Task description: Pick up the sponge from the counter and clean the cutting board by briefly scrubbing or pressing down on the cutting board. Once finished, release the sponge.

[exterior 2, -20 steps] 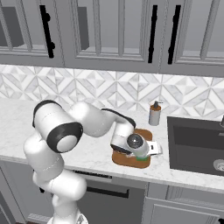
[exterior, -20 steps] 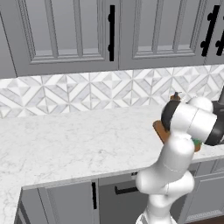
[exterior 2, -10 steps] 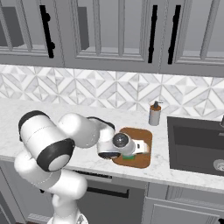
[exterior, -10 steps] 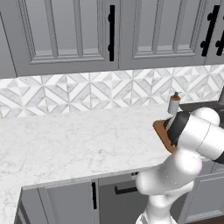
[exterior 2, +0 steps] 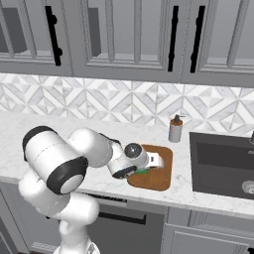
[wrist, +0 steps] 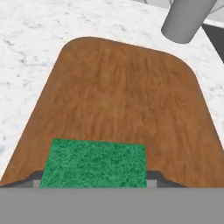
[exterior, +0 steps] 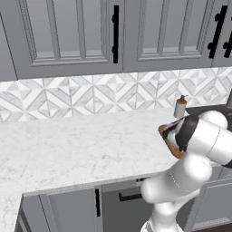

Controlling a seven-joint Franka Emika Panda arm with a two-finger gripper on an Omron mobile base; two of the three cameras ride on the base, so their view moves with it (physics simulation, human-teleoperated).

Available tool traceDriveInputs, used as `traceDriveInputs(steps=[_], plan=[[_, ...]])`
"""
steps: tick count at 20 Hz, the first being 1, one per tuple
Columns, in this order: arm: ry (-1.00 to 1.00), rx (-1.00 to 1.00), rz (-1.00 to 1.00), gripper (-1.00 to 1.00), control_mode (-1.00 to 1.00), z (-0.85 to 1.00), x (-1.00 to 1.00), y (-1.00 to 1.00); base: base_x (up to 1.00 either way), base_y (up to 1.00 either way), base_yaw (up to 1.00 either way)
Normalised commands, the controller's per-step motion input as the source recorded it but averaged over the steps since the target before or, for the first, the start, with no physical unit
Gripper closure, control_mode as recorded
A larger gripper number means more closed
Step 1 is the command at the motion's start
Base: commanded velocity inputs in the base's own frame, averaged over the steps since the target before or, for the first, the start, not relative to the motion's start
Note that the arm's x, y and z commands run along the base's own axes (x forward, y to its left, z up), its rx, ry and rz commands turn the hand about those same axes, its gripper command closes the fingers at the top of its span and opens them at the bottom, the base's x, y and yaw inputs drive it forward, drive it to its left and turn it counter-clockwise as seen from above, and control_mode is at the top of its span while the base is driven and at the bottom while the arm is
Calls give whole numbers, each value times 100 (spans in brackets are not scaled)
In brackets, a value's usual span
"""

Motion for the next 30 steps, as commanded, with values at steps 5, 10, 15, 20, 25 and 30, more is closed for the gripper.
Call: traceDriveInputs(steps=[5, 10, 15, 20, 25, 30], plan=[[0, 0, 0, 100, -100, 0, 97, -57, 0, 0, 0], [0, 0, 0, 100, -100, -2, 42, -74, 0, 0, 0], [0, 0, 0, 100, -100, -34, 0, -14, 0, 0, 0], [-7, 7, 0, 100, -100, -56, 16, 2, 0, 0, 0], [-2, 10, 0, 100, -100, -39, 5, 20, 0, 0, 0], [0, 8, 0, 100, -100, -6, -18, 60, 0, 0, 0]])
